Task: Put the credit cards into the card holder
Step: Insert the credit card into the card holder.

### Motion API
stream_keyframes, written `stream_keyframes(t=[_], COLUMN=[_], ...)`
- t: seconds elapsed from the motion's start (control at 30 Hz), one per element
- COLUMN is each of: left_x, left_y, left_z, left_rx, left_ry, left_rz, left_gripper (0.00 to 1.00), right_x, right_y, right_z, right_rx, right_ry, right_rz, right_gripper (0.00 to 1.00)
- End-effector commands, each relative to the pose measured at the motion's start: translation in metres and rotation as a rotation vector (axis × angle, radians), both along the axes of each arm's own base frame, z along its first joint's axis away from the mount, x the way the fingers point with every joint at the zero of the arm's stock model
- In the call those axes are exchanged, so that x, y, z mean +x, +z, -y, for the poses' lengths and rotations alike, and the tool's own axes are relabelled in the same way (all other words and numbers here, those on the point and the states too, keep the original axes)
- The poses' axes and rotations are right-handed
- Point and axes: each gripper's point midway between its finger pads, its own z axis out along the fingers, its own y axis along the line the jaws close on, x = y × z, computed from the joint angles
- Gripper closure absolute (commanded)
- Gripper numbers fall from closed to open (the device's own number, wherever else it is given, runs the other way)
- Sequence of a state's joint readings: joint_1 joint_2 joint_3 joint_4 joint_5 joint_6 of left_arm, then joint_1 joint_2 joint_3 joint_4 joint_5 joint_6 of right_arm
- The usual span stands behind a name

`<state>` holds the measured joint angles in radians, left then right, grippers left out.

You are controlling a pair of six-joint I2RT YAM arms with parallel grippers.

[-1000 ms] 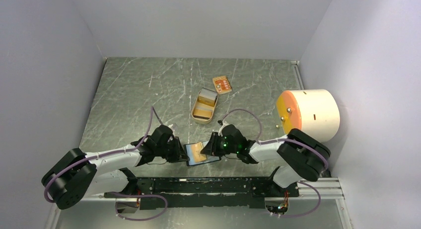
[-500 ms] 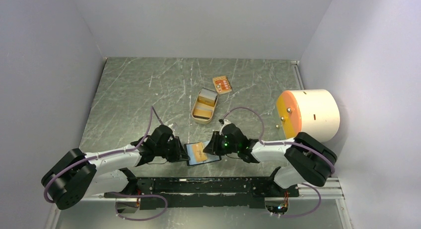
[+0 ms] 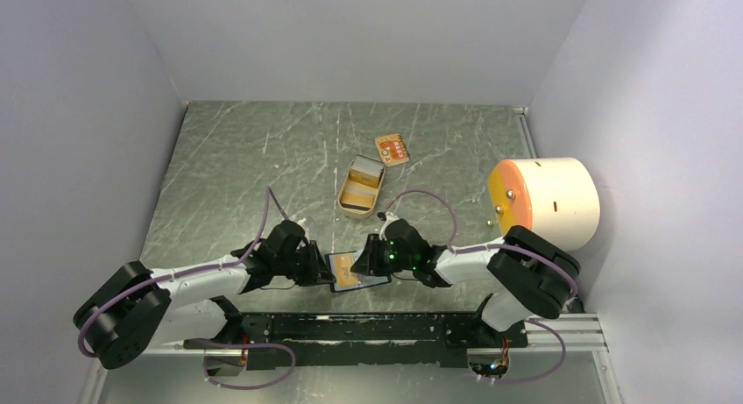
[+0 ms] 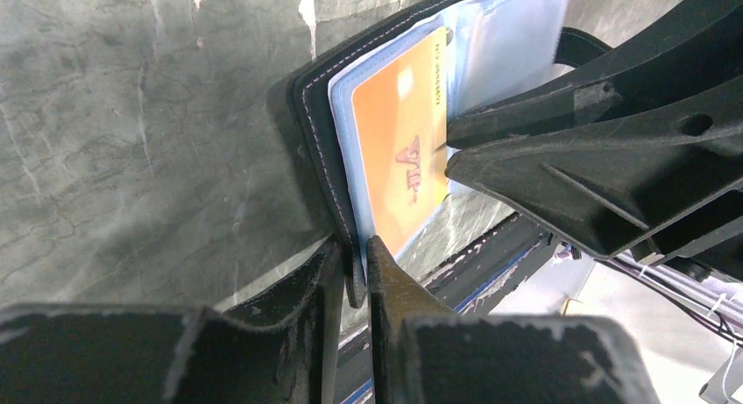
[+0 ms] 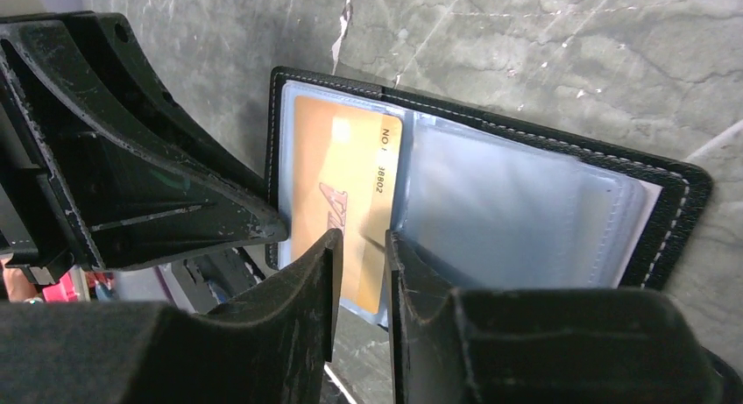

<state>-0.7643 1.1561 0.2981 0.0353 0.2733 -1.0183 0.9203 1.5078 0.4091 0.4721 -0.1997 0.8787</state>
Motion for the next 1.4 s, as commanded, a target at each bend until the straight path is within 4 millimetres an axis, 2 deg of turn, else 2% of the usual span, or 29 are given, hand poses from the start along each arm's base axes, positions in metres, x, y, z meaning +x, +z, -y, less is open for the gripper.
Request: stream_keyframes(t=[0.0,0.37,0.7,0.93,1.1,1.27,1.37], left_x=[0.001,0.001,0.002,0.004,0.006,0.007,0.004], left_y=[0.006,0.01,0.017,0.023,0.027,0.036,0.048], left_z=[0.008,0.011,0.015,0.013,0.014,0.012,0.014], left_rx=[-0.04,-0.067,-0.095,-0.077,-0.063,-0.009,-0.018], left_ry=[-0.019,-0.027,-0.042,-0.034,-0.045,-0.063,-0.098], left_rz=[0.016,0.029,0.046,0.057,0.058,0.043,0.047], left_gripper=[0.79,0.73,0.73,0.91,0.91,0.91,0.91], right_x=[-0.007,-0.01,-0.011,-0.005,0.001,0.009,0.011], right_y=[-0.001,0.004,0.002,0.014,0.026,0.019,0.015], right_z=[-0.006,-0.015,-0.016,-0.001,0.007,0.014,0.014], right_rx=[0.018,0.052,0.046,-0.006,-0.029,-0.086,-0.102], right_ry=[0.039,0.073,0.09,0.06,0.038,0.022,0.021], right_rz=[0.001,0.018,0.025,0.081,0.123,0.136,0.139], right_gripper=[0.73,0.74,0.72,0.71,0.69,0.69,0.71])
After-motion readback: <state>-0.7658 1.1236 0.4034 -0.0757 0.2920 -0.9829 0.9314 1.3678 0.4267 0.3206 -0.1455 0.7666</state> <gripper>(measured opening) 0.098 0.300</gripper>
